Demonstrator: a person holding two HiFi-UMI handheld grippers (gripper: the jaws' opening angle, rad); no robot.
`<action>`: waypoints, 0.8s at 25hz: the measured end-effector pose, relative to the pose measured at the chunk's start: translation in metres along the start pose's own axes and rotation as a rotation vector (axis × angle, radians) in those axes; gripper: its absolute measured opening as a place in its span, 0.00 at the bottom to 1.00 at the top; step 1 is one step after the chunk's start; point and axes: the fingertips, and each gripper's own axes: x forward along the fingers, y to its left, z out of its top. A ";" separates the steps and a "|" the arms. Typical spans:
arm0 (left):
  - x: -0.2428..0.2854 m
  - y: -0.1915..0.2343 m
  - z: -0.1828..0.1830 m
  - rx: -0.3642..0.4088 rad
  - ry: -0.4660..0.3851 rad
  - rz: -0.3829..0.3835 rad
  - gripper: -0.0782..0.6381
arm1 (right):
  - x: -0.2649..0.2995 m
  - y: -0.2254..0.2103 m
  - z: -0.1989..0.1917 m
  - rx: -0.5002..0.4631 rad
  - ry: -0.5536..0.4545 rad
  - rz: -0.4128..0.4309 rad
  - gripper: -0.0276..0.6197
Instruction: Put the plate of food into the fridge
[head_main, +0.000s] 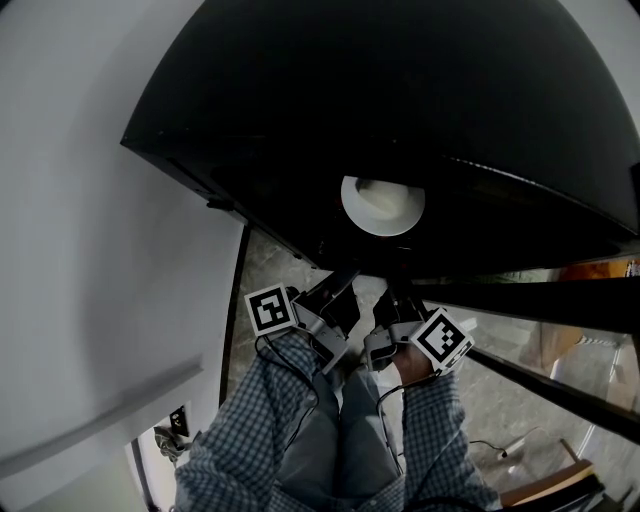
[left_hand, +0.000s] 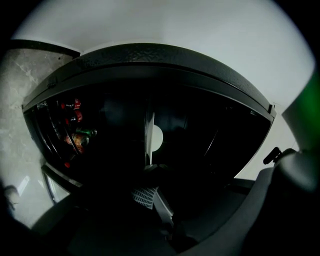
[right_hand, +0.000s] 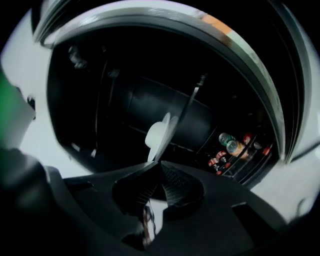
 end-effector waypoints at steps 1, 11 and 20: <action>-0.001 0.000 -0.003 0.019 0.011 0.018 0.12 | -0.003 0.002 -0.003 -0.048 0.024 -0.014 0.07; -0.009 -0.034 -0.017 0.442 0.157 0.231 0.12 | -0.028 0.048 -0.005 -0.430 0.078 -0.039 0.05; -0.003 -0.117 -0.049 0.810 0.270 0.223 0.12 | -0.054 0.127 0.002 -0.764 0.097 -0.008 0.05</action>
